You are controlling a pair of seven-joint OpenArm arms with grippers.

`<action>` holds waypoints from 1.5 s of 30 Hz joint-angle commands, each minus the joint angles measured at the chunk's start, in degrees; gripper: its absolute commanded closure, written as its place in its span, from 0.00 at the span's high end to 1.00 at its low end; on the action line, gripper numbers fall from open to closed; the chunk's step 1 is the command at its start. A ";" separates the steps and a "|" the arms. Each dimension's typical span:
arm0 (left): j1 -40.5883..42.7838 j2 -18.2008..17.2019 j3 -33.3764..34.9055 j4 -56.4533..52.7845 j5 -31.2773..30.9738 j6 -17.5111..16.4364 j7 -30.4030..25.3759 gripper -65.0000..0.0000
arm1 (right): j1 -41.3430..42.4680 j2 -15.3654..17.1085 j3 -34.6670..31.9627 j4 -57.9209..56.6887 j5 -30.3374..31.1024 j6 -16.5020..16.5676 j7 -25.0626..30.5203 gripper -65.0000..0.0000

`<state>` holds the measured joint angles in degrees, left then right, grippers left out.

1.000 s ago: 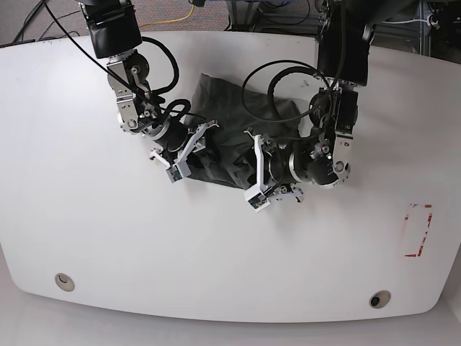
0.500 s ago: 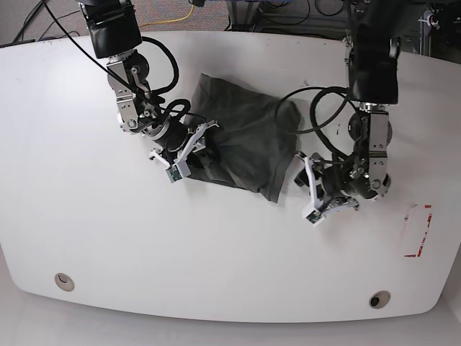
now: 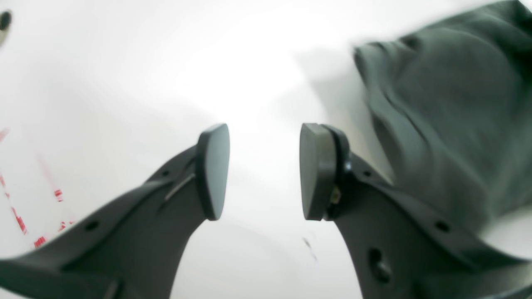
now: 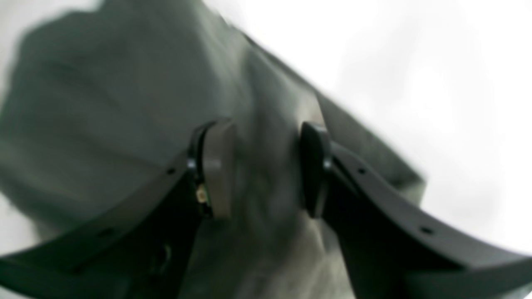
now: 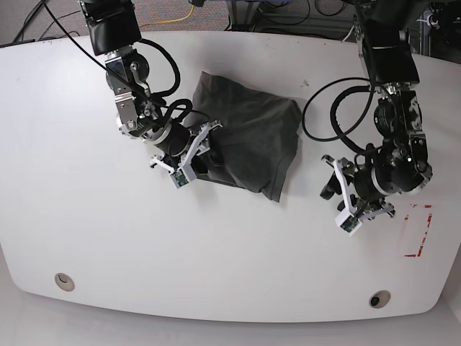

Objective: Layout the t-shirt on the table in an organized manner, then fold the t-shirt properly

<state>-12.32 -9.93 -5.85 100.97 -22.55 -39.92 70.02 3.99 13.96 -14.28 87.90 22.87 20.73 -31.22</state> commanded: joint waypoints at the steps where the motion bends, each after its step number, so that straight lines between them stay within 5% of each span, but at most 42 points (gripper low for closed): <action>1: 1.72 1.80 0.88 5.45 -1.15 -0.08 -0.79 0.38 | 1.77 0.24 0.35 4.45 0.99 0.32 -0.12 0.36; 16: 14.91 5.14 12.22 6.50 7.38 -0.08 -1.14 0.37 | 3.00 0.77 0.70 8.32 1.26 0.94 -2.05 0.36; 23: 17.20 5.05 13.28 1.93 12.22 -0.08 -6.33 0.37 | 3.35 0.68 0.70 4.45 0.91 2.17 -3.63 0.35; 28: 16.93 4.88 13.19 -2.81 14.41 -0.08 -7.47 0.37 | 5.02 0.77 0.96 -3.46 0.91 5.95 -0.65 0.20; 36: 13.33 0.75 13.10 -5.10 14.85 -0.08 -8.08 0.37 | 4.76 2.70 0.70 -13.13 0.82 7.71 6.30 0.14; 45: 6.73 -4.44 13.10 -13.36 15.12 -0.08 -12.74 0.37 | -3.68 3.67 1.05 -6.27 0.82 7.18 6.48 0.13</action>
<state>-3.55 -13.13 7.55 89.25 -8.82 -40.18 57.89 1.32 17.12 -13.47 79.05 24.21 28.12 -24.16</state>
